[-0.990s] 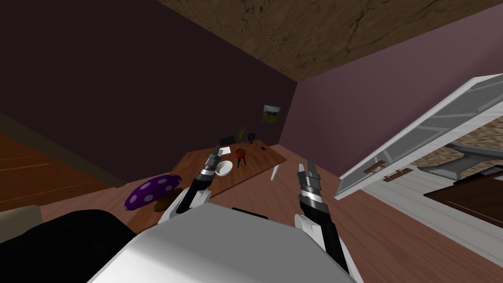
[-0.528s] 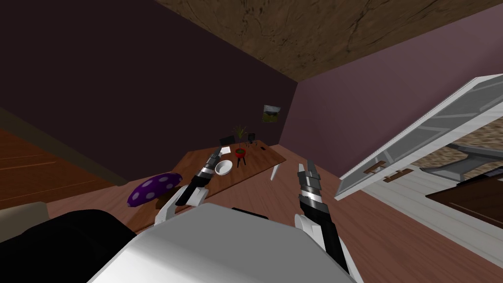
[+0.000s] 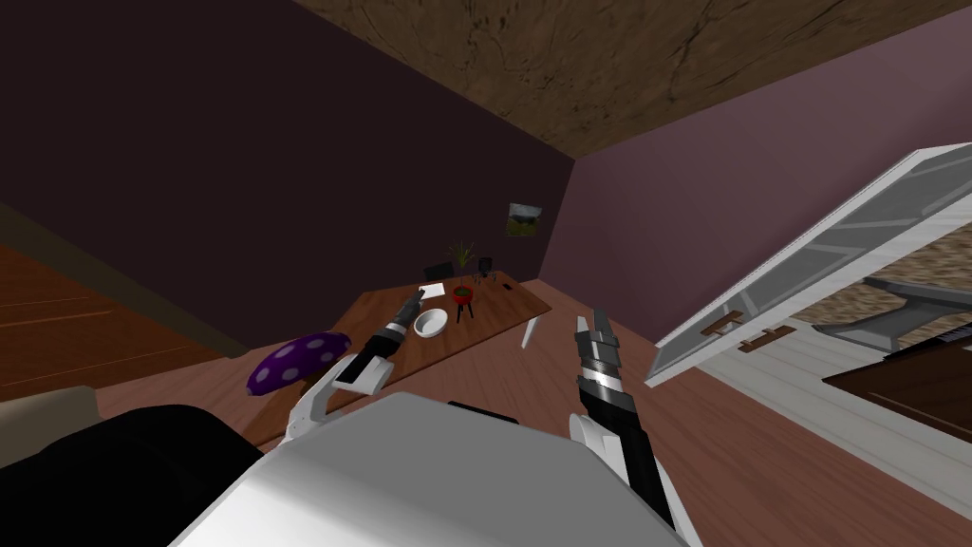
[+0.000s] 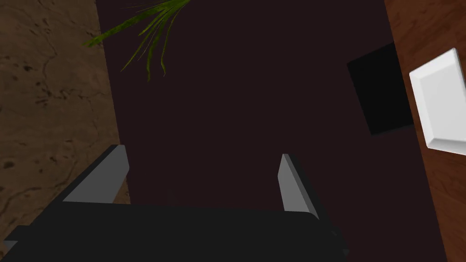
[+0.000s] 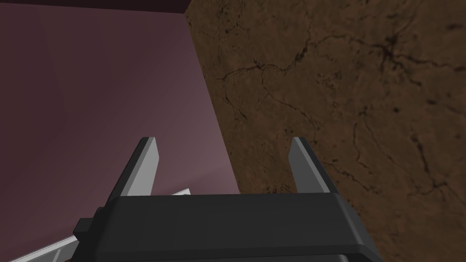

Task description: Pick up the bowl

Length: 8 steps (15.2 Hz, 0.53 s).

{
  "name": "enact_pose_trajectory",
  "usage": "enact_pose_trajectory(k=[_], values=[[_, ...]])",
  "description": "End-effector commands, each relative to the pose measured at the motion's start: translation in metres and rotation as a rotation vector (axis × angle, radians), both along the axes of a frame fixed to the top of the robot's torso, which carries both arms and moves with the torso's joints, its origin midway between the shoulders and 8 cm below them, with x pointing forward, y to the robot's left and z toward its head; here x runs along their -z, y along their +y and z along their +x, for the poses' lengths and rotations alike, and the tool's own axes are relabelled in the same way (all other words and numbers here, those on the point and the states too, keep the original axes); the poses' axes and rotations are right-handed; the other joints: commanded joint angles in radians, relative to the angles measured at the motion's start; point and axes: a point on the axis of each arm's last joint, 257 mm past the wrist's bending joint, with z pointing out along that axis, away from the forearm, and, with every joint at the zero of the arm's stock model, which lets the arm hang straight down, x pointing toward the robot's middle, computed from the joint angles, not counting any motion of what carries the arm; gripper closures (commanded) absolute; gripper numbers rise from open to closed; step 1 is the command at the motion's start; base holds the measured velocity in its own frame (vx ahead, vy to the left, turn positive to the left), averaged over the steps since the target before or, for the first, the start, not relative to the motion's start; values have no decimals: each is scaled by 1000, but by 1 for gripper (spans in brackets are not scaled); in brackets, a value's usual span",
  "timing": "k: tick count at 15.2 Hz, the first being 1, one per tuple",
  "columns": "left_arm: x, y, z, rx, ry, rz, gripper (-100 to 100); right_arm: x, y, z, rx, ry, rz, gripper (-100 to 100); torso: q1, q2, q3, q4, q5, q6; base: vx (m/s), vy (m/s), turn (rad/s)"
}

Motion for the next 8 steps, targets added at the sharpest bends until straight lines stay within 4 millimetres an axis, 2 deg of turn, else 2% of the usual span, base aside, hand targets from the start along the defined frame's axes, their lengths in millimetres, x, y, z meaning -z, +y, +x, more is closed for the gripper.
enact_pose_trajectory(k=[1,3,4,6,7,8], values=[[19,17,5,-26,65,-2,-100,0,0,0,0,0,0,0,0,0,0,0,0,0,-3,-27,-2],[24,19,5,-33,86,-4,-100,0,0,0,0,0,0,0,0,0,0,0,0,0,-2,-26,-2],[37,35,7,-55,134,-10,-100,0,0,0,0,0,0,0,0,0,0,0,0,0,0,-32,-9],[42,36,7,-62,152,-12,-100,0,0,0,0,0,0,0,0,0,0,0,0,0,0,-30,-2],[56,53,8,-86,202,-21,-100,0,0,0,0,0,0,0,0,0,0,0,0,0,4,-25,-10],[59,54,8,-91,216,-22,-100,0,0,0,0,0,0,0,0,0,0,0,0,0,5,-28,-12]])
